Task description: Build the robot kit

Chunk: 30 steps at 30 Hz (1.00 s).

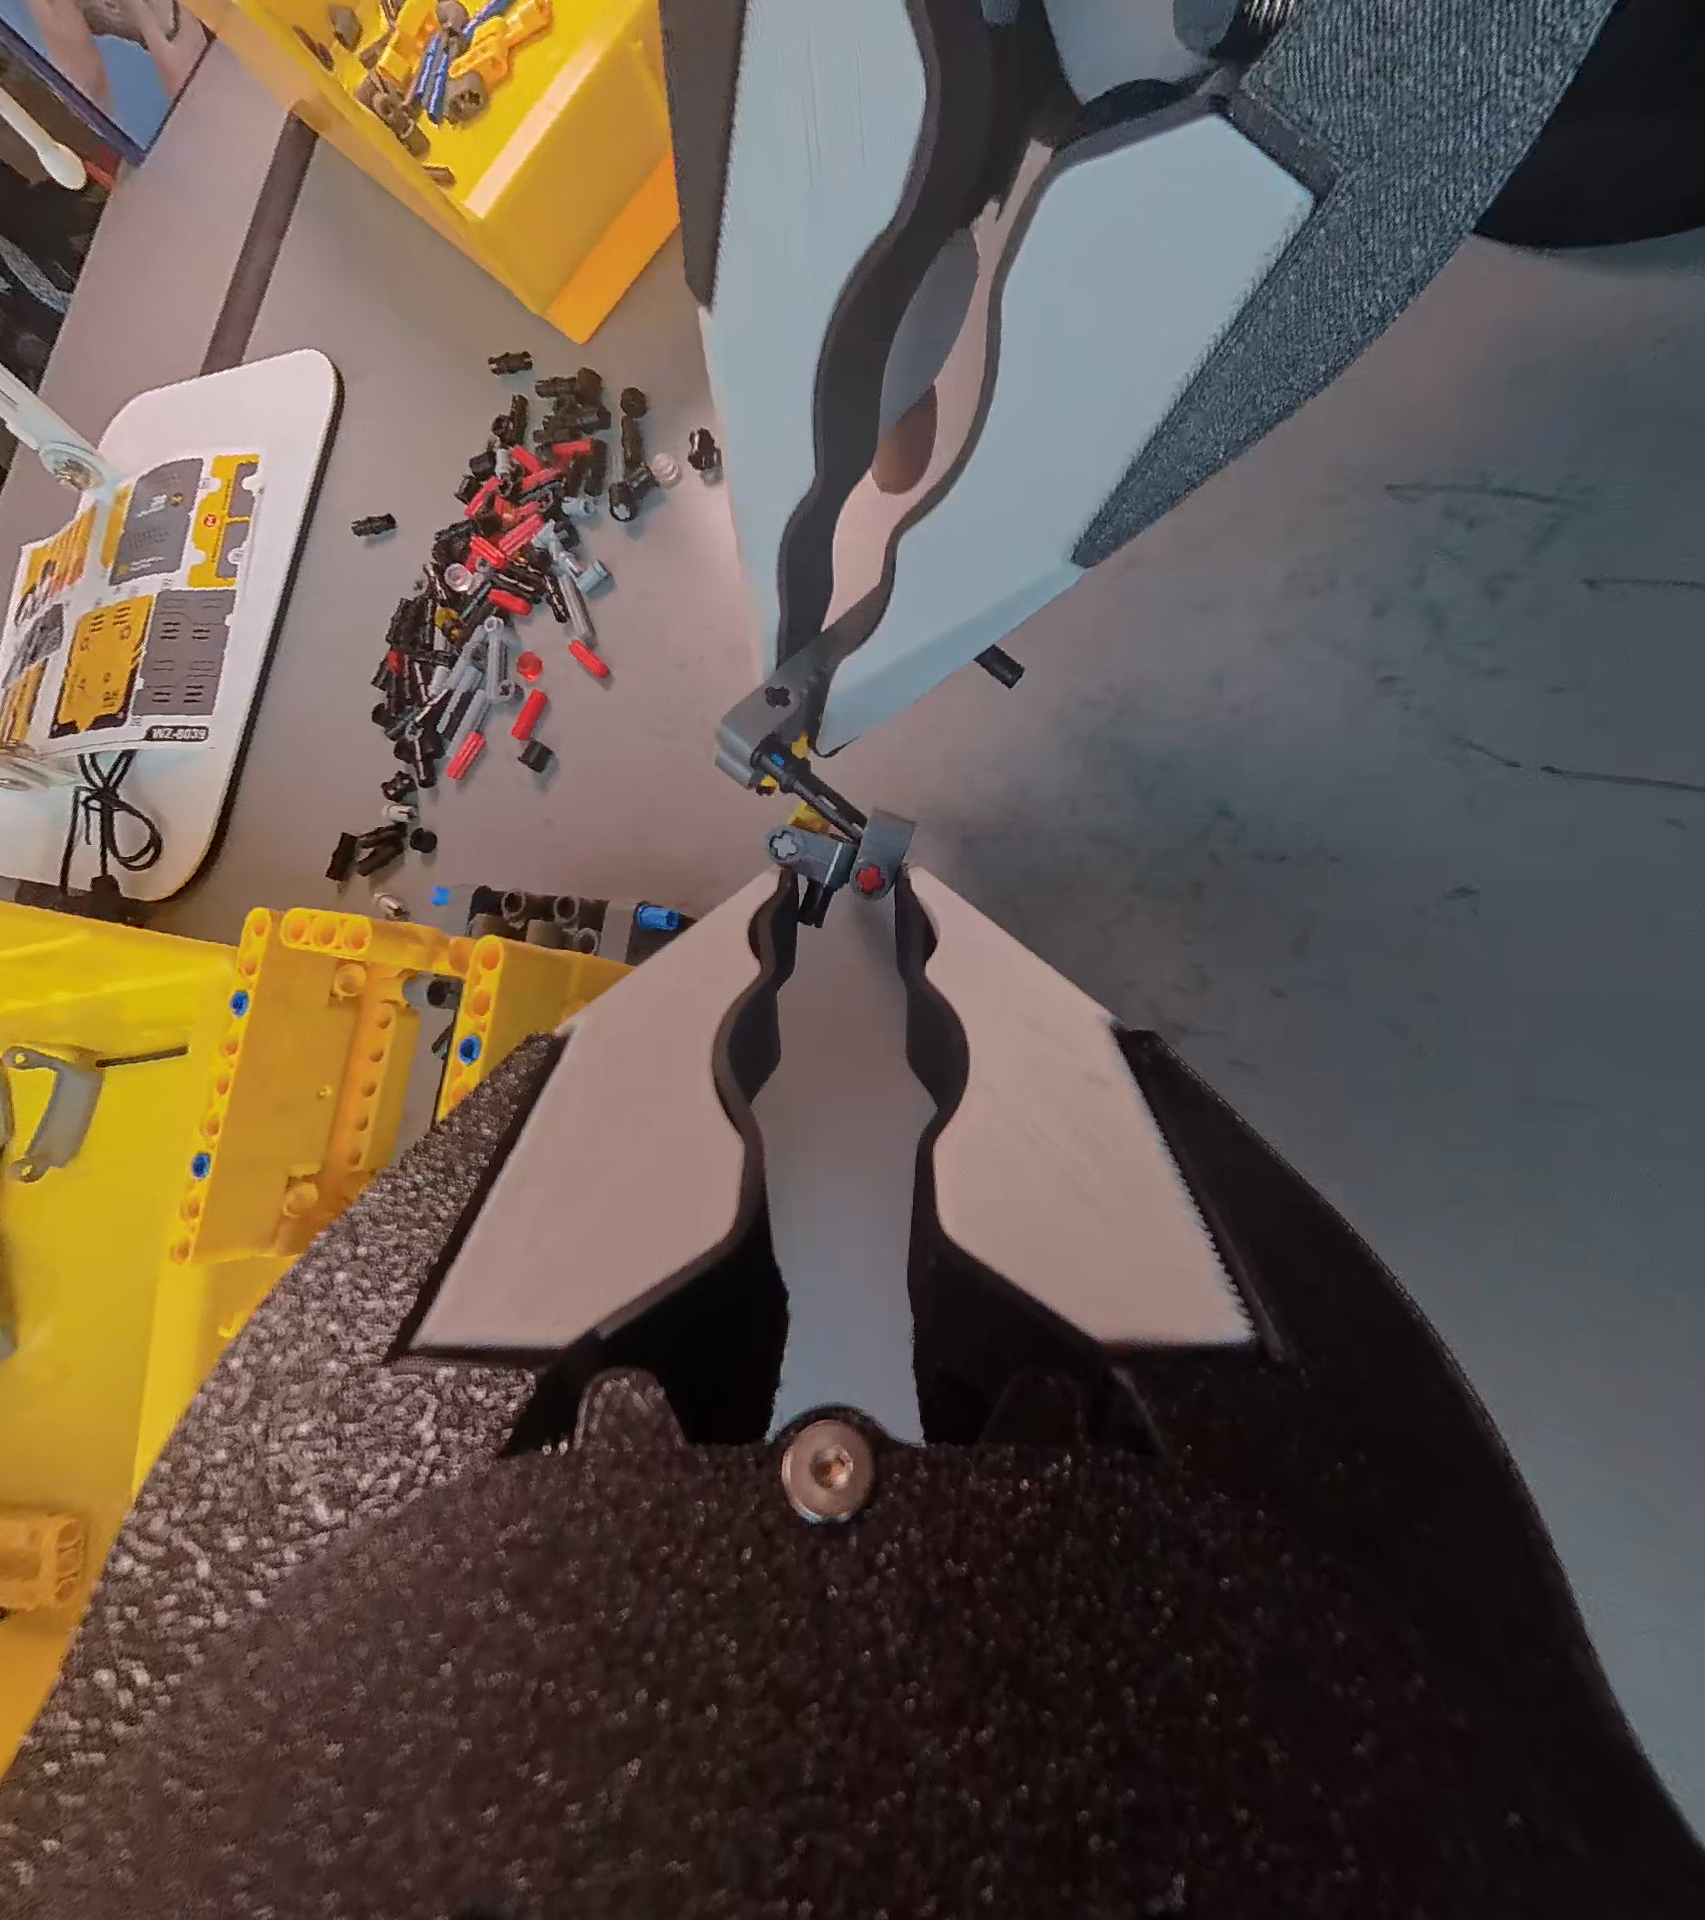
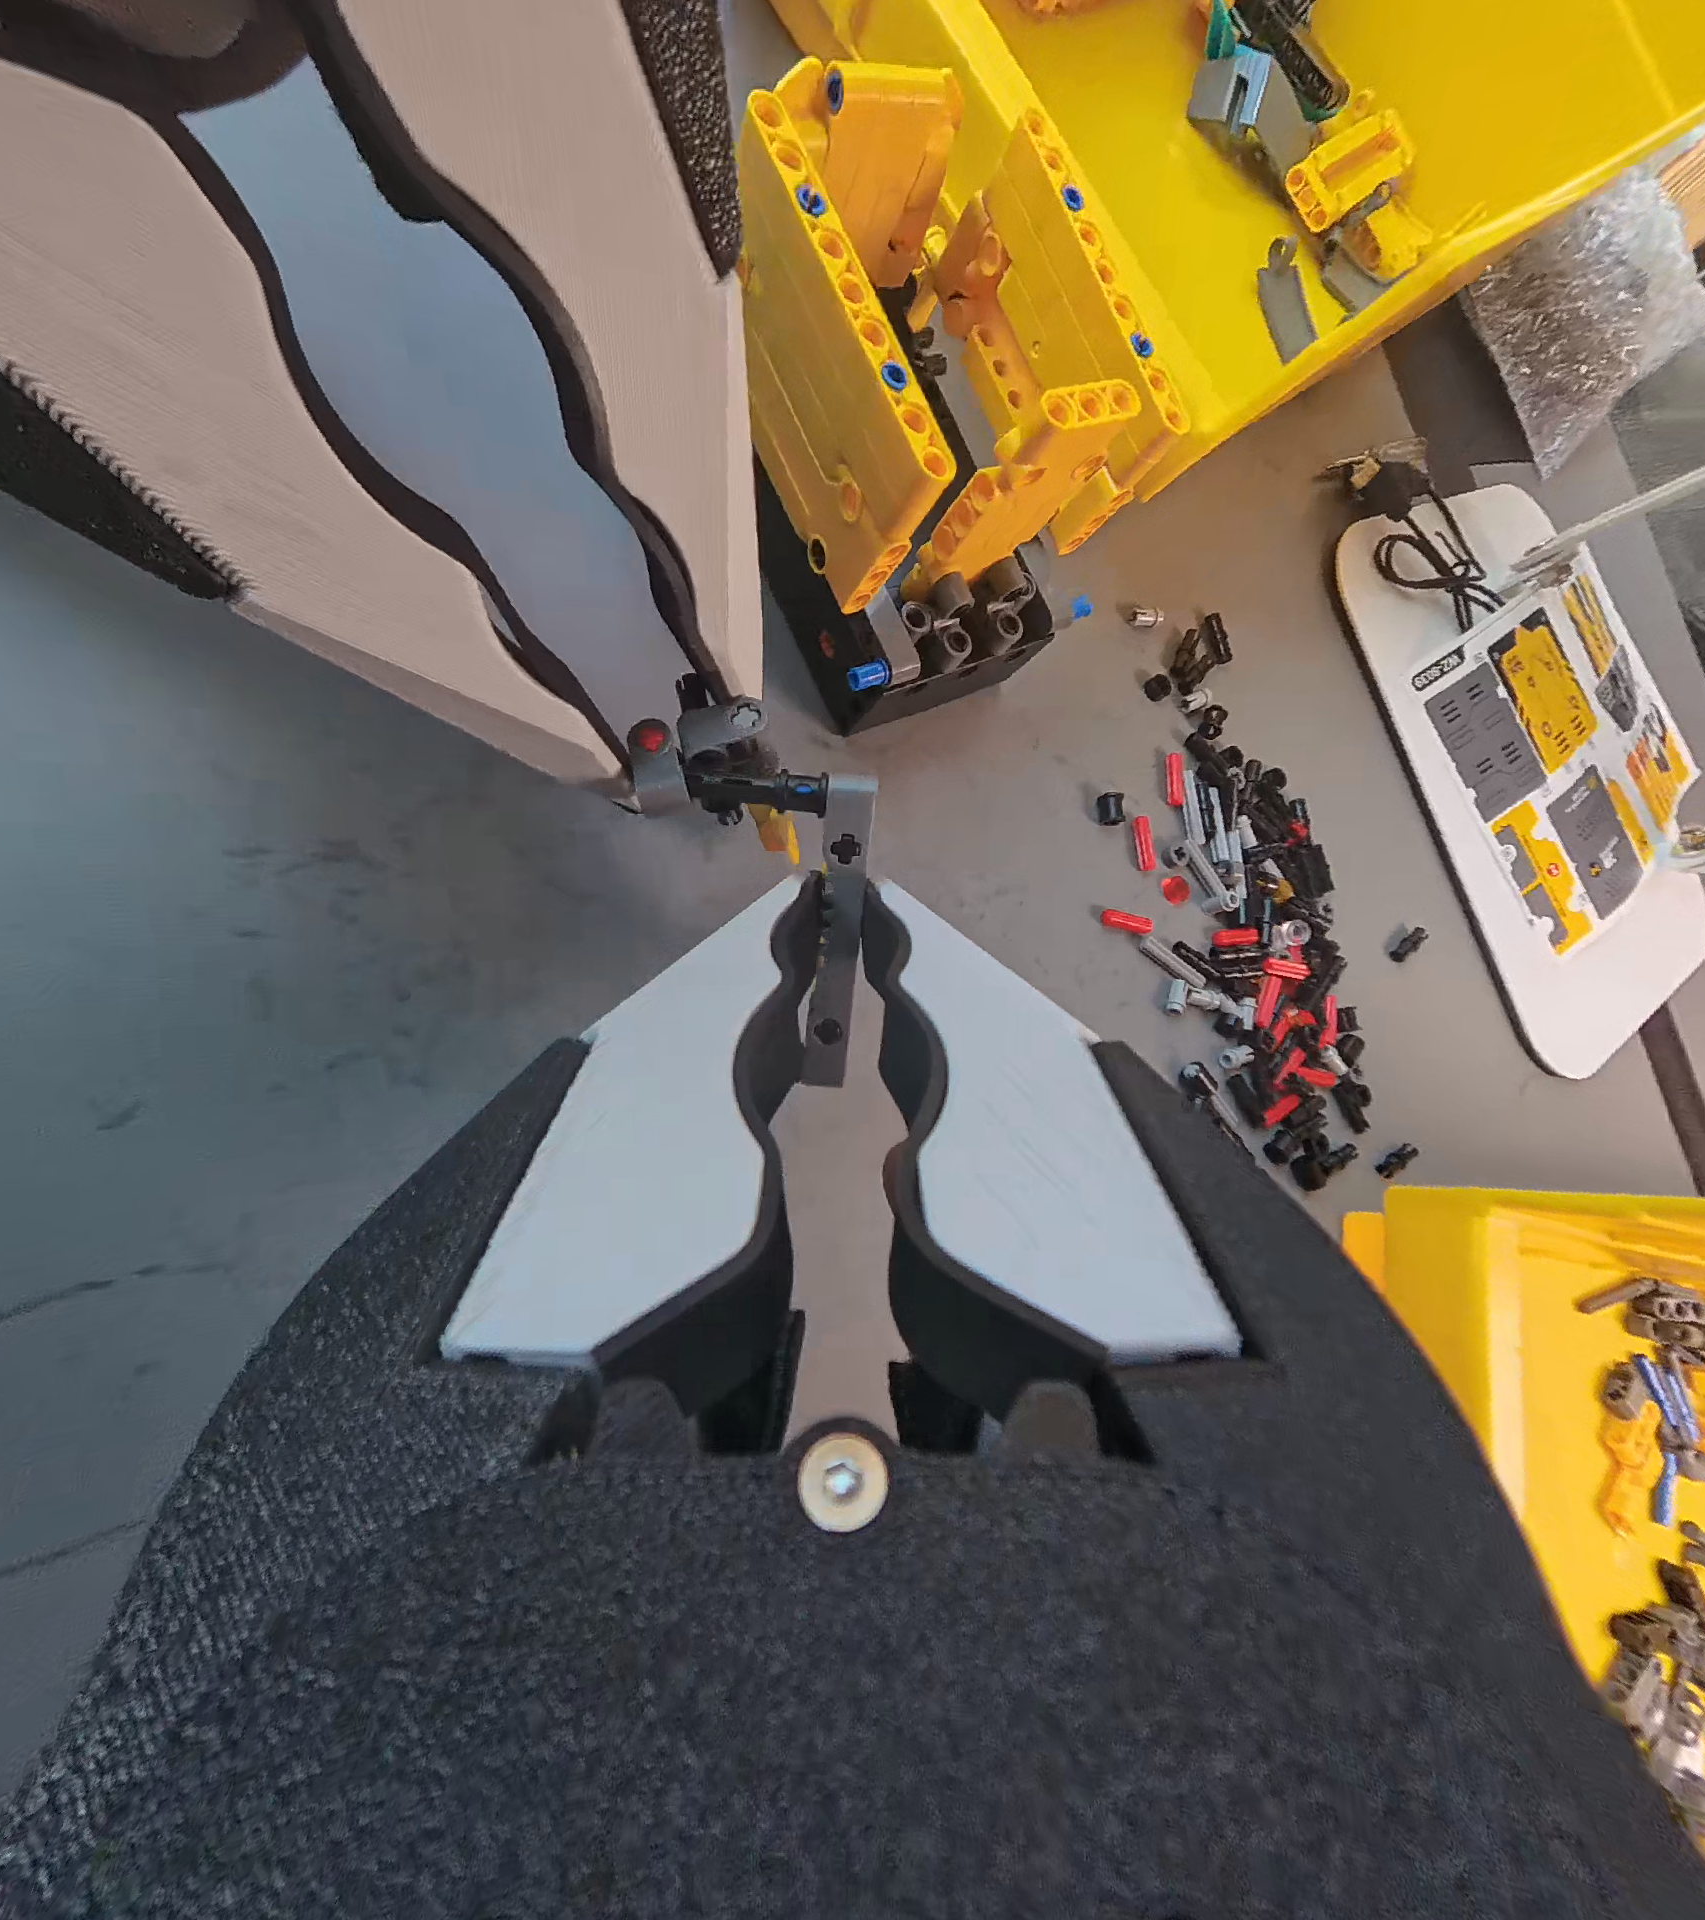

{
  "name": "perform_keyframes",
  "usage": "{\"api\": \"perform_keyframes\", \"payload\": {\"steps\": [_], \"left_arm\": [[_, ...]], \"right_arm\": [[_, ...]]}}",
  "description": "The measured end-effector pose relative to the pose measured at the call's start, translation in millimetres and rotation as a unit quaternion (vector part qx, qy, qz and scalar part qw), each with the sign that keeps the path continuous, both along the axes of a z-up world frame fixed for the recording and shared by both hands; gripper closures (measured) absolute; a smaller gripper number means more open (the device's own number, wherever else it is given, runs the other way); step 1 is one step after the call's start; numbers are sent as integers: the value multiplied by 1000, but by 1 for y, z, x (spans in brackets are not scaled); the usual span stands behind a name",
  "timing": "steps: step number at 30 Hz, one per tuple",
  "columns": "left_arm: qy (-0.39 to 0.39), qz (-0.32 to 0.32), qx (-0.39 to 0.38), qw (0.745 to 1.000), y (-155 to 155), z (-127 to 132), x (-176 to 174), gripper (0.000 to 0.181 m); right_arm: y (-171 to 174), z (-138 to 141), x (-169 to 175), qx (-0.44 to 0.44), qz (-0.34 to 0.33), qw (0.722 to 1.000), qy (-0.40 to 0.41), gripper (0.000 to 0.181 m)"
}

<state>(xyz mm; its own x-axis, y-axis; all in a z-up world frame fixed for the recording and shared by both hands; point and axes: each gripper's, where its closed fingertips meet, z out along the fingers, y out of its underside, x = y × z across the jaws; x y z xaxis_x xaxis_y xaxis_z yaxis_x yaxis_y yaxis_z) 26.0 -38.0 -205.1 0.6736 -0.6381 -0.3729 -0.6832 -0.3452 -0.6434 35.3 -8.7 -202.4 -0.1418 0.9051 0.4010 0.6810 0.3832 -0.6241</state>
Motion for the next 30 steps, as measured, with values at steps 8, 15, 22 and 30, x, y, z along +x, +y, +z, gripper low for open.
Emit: {"api": "perform_keyframes", "payload": {"steps": [8,15,22,30], "left_arm": [[31,-11,-16,999,-2,-6,1,164],[37,28,-15,999,3,-4,-2,165],[23,-8,-24,999,2,-11,6,165],[-18,-22,-39,999,0,-12,11,164]], "right_arm": [[-2,-4,1,38,44,997,-46,175],[3,-1,1,52,29,996,-60,176],[1,-8,4,45,39,996,-72,176],[-2,-9,8,39,36,996,-71,176]]}}
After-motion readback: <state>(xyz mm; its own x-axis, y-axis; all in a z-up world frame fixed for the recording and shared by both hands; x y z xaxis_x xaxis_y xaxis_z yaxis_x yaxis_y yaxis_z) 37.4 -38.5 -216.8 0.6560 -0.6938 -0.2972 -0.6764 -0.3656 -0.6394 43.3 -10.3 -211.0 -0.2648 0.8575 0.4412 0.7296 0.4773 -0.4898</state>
